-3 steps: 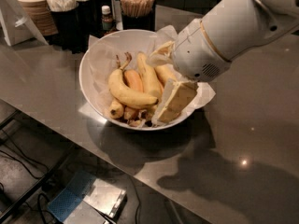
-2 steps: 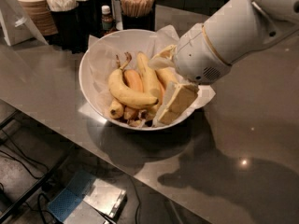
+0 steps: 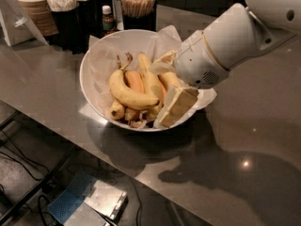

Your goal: Pick banana from white bowl

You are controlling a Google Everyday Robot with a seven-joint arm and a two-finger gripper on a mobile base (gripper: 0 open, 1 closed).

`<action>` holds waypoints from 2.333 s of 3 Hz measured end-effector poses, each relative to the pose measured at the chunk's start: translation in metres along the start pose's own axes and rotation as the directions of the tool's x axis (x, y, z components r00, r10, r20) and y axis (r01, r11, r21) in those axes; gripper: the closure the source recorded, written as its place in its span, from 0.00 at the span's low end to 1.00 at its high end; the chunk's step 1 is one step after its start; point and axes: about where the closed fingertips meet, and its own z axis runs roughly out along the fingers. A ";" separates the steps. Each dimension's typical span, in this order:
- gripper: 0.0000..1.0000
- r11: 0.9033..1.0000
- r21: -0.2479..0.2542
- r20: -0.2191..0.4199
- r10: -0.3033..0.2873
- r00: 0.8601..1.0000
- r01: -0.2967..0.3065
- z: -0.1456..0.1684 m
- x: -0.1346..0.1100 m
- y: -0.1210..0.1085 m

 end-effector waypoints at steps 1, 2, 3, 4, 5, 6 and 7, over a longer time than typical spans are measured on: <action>0.20 1.000 -0.011 0.008 -0.002 1.000 0.002 0.005 0.000 -0.002; 0.35 1.000 -0.018 0.013 -0.003 1.000 0.003 0.009 0.000 -0.003; 0.41 1.000 -0.026 0.018 0.000 1.000 0.001 0.013 0.001 -0.004; 0.41 0.999 -0.042 0.029 0.007 1.000 -0.005 0.021 0.005 -0.003; 0.40 0.998 -0.057 0.037 0.013 0.999 -0.011 0.028 0.009 -0.002; 0.59 0.998 -0.058 0.036 0.009 0.999 -0.007 0.028 0.008 -0.003; 0.82 0.998 -0.056 0.020 -0.015 1.000 0.016 0.028 0.006 -0.003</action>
Offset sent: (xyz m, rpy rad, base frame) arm 0.0102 0.0094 -0.0143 0.0221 0.0306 0.0276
